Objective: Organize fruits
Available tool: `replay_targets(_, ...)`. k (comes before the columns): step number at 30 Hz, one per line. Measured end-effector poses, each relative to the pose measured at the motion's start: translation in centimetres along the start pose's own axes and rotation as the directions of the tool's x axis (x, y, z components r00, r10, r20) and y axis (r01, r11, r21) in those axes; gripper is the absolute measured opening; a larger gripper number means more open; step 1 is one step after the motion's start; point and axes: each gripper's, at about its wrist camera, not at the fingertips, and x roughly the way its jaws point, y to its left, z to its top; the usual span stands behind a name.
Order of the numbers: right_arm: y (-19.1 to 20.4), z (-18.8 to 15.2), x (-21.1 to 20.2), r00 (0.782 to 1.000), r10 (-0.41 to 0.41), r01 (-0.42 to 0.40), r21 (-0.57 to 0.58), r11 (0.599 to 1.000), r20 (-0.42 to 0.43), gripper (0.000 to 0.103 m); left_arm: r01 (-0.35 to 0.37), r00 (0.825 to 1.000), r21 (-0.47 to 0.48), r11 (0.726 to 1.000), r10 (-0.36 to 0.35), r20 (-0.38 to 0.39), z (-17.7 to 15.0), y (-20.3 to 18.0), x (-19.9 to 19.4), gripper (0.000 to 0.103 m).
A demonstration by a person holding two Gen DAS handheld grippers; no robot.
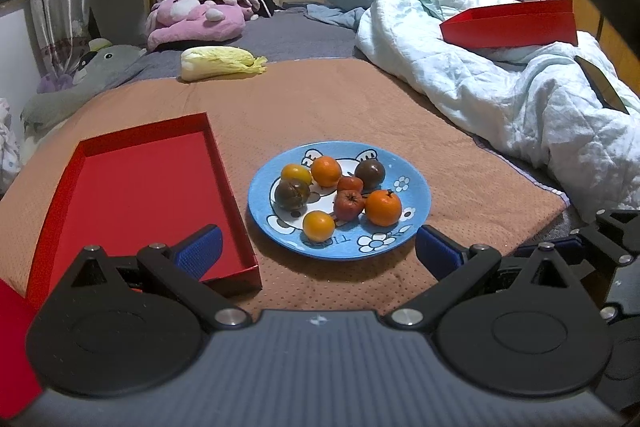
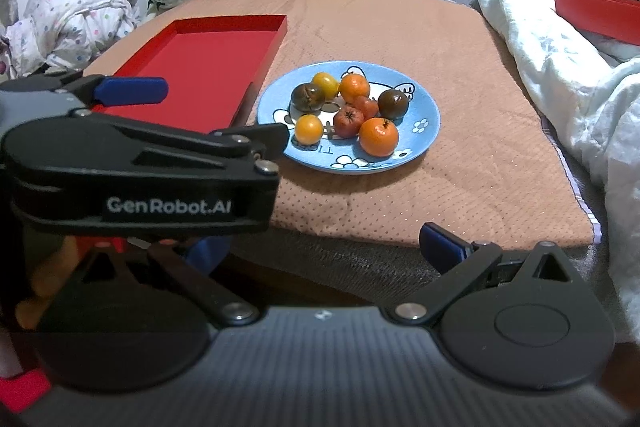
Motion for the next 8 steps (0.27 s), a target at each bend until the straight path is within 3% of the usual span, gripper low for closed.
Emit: replay_targets(8,-0.20,-0.18,0.18,1.000,0.004,-0.004,0.004,1.000,-0.003,0.103,-0.006,1.000,-0.011,1.000,0.006,-0.005,0.03,0.01,0.13,0.103)
